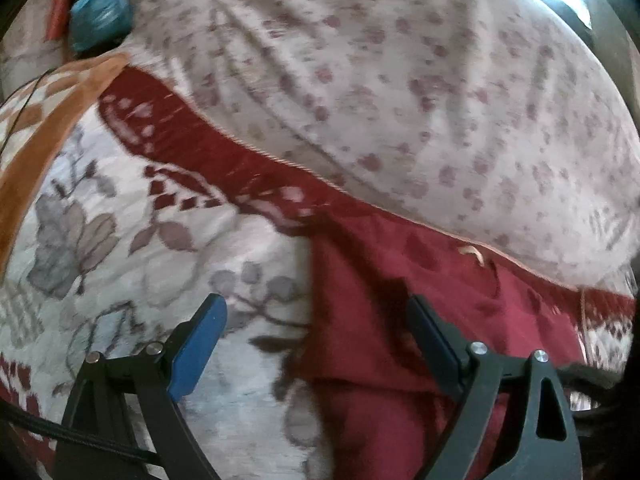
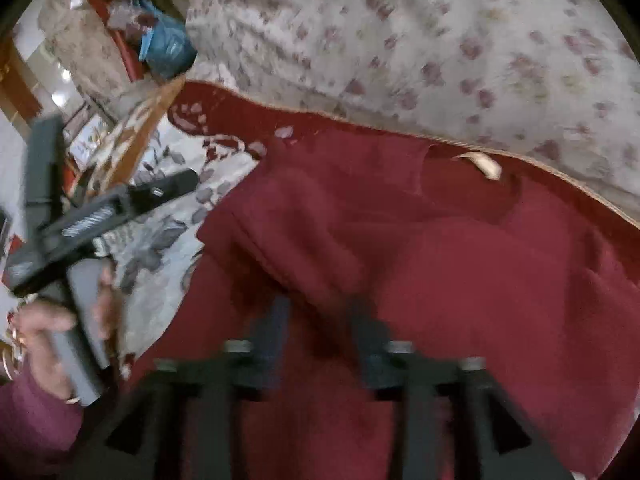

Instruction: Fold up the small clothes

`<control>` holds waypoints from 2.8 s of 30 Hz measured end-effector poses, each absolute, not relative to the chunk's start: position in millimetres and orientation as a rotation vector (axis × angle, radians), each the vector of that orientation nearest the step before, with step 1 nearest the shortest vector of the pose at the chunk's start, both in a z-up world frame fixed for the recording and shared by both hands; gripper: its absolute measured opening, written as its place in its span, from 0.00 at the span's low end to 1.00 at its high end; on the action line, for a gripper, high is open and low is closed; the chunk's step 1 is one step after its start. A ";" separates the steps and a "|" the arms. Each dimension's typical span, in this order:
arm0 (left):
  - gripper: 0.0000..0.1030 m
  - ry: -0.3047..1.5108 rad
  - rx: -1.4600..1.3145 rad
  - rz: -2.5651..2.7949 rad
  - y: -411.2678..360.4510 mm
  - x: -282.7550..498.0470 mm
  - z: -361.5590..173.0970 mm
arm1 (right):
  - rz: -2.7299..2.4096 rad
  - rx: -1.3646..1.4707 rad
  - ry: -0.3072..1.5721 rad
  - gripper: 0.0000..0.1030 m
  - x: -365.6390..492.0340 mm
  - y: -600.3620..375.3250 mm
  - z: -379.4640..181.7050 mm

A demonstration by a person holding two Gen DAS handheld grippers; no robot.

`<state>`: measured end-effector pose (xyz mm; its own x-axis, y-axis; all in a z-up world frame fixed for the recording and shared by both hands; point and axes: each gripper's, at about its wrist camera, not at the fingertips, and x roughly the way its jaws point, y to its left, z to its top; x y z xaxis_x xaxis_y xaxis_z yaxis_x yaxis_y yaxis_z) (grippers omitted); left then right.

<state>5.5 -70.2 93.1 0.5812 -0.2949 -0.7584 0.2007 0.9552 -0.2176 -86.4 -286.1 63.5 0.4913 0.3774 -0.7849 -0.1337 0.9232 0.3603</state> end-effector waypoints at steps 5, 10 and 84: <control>0.88 0.894 -0.035 -0.391 -99.5 -5.4 92.3 | 0.178 0.284 0.925 0.71 -133.5 -335.5 102.2; 0.73 0.973 0.030 -0.445 -132.8 -0.1 72.7 | -0.016 0.388 0.854 0.72 -162.7 -396.9 121.1; 0.79 1.005 0.144 -0.260 -127.3 15.5 48.0 | -0.225 0.351 0.962 0.58 -141.5 -430.4 69.4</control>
<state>15.5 -127.3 48.0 0.5090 -0.1489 -0.8478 0.2808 0.9598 0.0000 -141.5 -430.4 69.4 0.5552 -0.0324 -0.8311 0.3398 0.9209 0.1911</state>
